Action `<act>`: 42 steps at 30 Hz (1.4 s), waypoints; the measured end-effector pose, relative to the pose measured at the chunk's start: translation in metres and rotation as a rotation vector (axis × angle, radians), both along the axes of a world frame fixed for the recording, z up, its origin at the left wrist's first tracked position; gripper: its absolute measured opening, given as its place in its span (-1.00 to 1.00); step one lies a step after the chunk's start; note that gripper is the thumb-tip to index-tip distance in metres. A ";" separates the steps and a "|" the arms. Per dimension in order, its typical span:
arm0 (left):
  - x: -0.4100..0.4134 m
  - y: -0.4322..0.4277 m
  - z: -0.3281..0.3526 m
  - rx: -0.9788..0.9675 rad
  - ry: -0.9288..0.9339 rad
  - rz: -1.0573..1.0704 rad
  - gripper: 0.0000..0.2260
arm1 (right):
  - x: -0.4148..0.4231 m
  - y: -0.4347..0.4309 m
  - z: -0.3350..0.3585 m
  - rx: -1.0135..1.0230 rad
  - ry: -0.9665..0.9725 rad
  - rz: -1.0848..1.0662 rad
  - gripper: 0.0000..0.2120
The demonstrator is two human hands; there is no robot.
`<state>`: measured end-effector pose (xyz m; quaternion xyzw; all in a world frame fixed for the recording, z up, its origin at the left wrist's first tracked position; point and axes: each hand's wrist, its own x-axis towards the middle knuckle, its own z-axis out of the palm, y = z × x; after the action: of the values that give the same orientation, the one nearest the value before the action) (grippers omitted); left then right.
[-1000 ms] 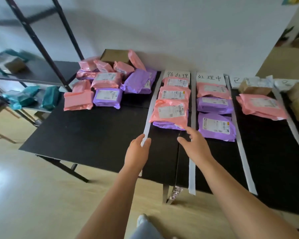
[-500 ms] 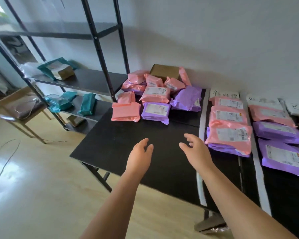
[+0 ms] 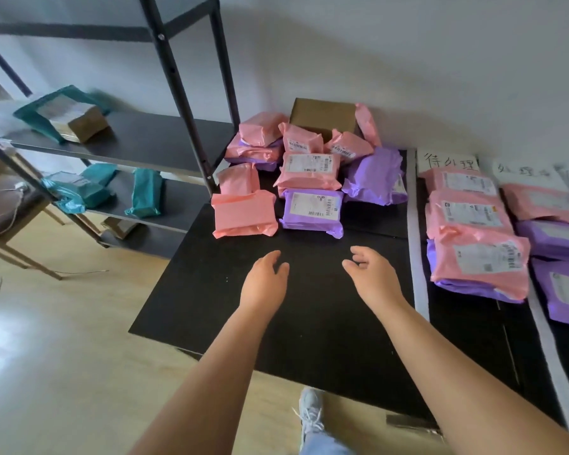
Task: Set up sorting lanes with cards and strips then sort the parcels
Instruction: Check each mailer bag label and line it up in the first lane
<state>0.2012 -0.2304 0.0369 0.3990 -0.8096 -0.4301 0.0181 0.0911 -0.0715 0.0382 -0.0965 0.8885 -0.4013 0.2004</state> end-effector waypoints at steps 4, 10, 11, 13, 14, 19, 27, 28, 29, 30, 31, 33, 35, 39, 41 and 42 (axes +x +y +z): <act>-0.045 -0.027 -0.008 -0.012 -0.054 -0.014 -0.57 | -0.046 -0.028 -0.017 0.024 -0.034 -0.028 -0.59; -0.117 -0.062 -0.026 -0.053 -0.143 -0.089 -0.60 | -0.109 -0.060 -0.044 0.097 -0.084 -0.049 -0.61; -0.126 -0.067 -0.030 -0.058 -0.154 -0.100 -0.59 | -0.118 -0.065 -0.048 0.119 -0.096 -0.047 -0.59; -0.142 -0.077 -0.039 -0.059 -0.185 -0.122 -0.56 | -0.134 -0.075 -0.056 0.156 -0.119 -0.034 -0.57; -0.148 -0.081 -0.043 -0.054 -0.199 -0.131 -0.55 | -0.141 -0.080 -0.060 0.177 -0.132 -0.023 -0.57; -0.167 -0.087 -0.055 -0.006 -0.259 -0.207 -0.54 | -0.158 -0.096 -0.078 0.229 -0.166 -0.007 -0.79; -0.154 -0.089 -0.062 0.046 -0.215 -0.177 -0.80 | -0.142 -0.093 -0.084 0.228 -0.130 -0.211 -0.83; -0.150 -0.087 -0.060 0.052 -0.214 -0.186 -0.78 | -0.137 -0.092 -0.083 0.229 -0.120 -0.244 -0.83; -0.146 -0.085 -0.058 0.056 -0.204 -0.187 -0.75 | -0.132 -0.090 -0.081 0.217 -0.111 -0.276 -0.83; -0.141 -0.084 -0.055 0.059 -0.192 -0.182 -0.72 | -0.127 -0.089 -0.078 0.191 -0.101 -0.309 -0.83; -0.135 -0.084 -0.051 0.063 -0.176 -0.179 -0.70 | -0.122 -0.088 -0.073 0.162 -0.089 -0.340 -0.84; -0.124 -0.083 -0.041 0.078 -0.135 -0.155 -0.68 | -0.113 -0.086 -0.059 0.098 -0.059 -0.402 -0.87; -0.113 -0.082 -0.025 0.150 -0.045 -0.052 -0.70 | -0.105 -0.085 -0.042 0.026 -0.020 -0.469 -0.90; -0.098 -0.082 0.006 0.209 0.134 0.034 -0.75 | -0.084 -0.085 -0.006 -0.017 0.100 -0.528 -0.87; -0.093 -0.083 0.021 0.209 0.193 0.031 -0.76 | -0.075 -0.086 0.014 0.003 0.190 -0.532 -0.86; -0.092 -0.084 0.027 0.214 0.222 0.028 -0.77 | -0.071 -0.087 0.025 0.017 0.246 -0.531 -0.86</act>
<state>0.1095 -0.3147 0.0635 0.3598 -0.7466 -0.5551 0.0707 0.0203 -0.1590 0.0628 0.0931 0.9037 -0.4175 -0.0201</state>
